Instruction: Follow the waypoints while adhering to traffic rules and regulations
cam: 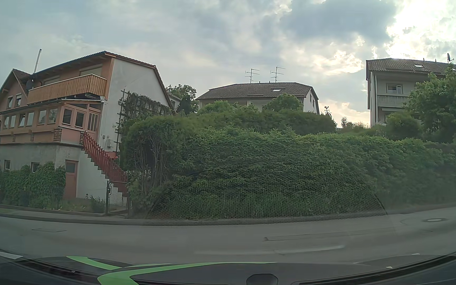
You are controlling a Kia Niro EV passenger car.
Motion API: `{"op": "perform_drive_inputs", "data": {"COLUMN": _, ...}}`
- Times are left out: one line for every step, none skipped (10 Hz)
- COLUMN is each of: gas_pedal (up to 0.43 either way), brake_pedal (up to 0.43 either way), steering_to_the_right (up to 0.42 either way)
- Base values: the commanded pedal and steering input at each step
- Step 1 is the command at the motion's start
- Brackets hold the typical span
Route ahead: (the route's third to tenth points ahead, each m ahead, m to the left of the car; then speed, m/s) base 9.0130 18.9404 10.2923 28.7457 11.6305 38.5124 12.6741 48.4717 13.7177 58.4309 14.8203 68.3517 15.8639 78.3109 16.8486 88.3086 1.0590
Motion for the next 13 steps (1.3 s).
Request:
{"op": "perform_drive_inputs", "data": {"gas_pedal": 0.0, "brake_pedal": 0.183, "steering_to_the_right": -0.042}}
{"op": "perform_drive_inputs", "data": {"gas_pedal": 0.0, "brake_pedal": 0.189, "steering_to_the_right": -0.047}}
{"op": "perform_drive_inputs", "data": {"gas_pedal": 0.0, "brake_pedal": 0.195, "steering_to_the_right": -0.047}}
{"op": "perform_drive_inputs", "data": {"gas_pedal": 0.0, "brake_pedal": 0.201, "steering_to_the_right": -0.047}}
{"op": "perform_drive_inputs", "data": {"gas_pedal": 0.0, "brake_pedal": 0.201, "steering_to_the_right": -0.047}}
{"op": "perform_drive_inputs", "data": {"gas_pedal": 0.0, "brake_pedal": 0.201, "steering_to_the_right": -0.047}}
{"op": "perform_drive_inputs", "data": {"gas_pedal": 0.0, "brake_pedal": 0.207, "steering_to_the_right": -0.047}}
{"op": "perform_drive_inputs", "data": {"gas_pedal": 0.0, "brake_pedal": 0.213, "steering_to_the_right": -0.047}}
{"op": "perform_drive_inputs", "data": {"gas_pedal": 0.0, "brake_pedal": 0.226, "steering_to_the_right": -0.047}}
{"op": "perform_drive_inputs", "data": {"gas_pedal": 0.0, "brake_pedal": 0.232, "steering_to_the_right": -0.048}}
{"op": "perform_drive_inputs", "data": {"gas_pedal": 0.0, "brake_pedal": 0.238, "steering_to_the_right": -0.048}}
{"op": "perform_drive_inputs", "data": {"gas_pedal": 0.0, "brake_pedal": 0.238, "steering_to_the_right": -0.048}}
{"op": "perform_drive_inputs", "data": {"gas_pedal": 0.0, "brake_pedal": 0.244, "steering_to_the_right": -0.048}}
